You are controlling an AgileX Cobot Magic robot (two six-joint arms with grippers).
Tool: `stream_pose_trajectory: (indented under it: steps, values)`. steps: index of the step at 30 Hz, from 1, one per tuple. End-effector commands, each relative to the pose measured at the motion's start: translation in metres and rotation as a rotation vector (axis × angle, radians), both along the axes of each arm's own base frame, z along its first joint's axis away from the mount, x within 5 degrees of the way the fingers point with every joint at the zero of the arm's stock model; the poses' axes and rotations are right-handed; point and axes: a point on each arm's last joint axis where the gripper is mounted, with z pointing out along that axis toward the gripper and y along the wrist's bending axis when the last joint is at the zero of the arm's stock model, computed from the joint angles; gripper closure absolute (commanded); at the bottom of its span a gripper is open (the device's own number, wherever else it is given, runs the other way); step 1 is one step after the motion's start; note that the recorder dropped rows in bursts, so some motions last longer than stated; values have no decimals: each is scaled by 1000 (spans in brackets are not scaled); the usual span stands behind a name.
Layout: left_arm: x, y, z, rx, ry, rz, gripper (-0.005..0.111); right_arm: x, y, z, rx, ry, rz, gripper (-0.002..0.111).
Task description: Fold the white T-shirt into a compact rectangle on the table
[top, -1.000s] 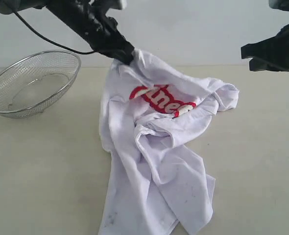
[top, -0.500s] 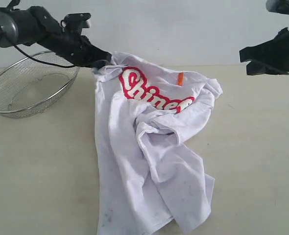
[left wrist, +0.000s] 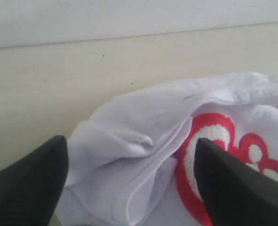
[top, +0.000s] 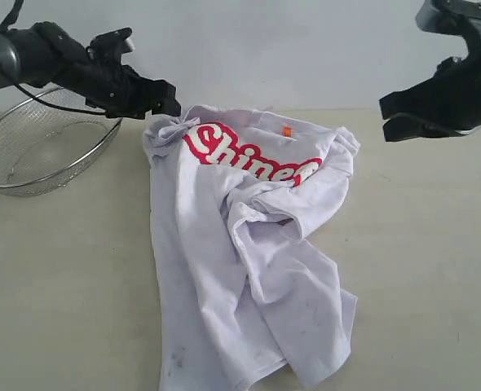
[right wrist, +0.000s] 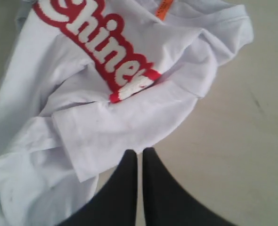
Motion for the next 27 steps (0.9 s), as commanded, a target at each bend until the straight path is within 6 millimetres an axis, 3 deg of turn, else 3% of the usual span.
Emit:
stream_pose_trajectory:
  steps: [1,2,3,4,6,8,10,12,15,18,19,23,27]
  values:
    - [-3,-1,41,-61,-65,20,50,-4,28,2,-7,-9,94,109]
    - [-9,-2,62,-51,-98,-17,66,-6,41,1,-11,-8,137,109]
    - [-11,-2,72,-41,-117,-40,75,-7,47,1,-13,-6,159,109]
    - [-20,-3,95,-11,-163,-106,98,-9,58,1,-18,-6,194,109]
    - [-35,-5,127,2,-187,-186,102,-13,72,1,-25,-2,249,109]
    - [-58,-10,145,-15,-102,-310,102,-19,85,-2,-40,21,302,109]
    - [-85,-20,153,-42,43,-479,102,-28,94,-13,-44,59,335,109]
    - [-100,-39,155,-119,74,-525,102,-40,99,-29,-49,115,358,109]
    - [-147,-76,137,-92,188,-643,102,-58,96,-57,-70,190,348,109]
    - [-193,-89,104,10,241,-625,102,-67,94,-67,-81,226,362,109]
    - [-214,-87,86,30,242,-567,102,-68,94,-69,-82,234,365,109]
    - [-260,-81,39,48,188,-419,102,-67,93,-70,-95,211,354,109]
    - [-293,-79,5,24,127,-304,102,-64,95,-69,-108,176,339,109]
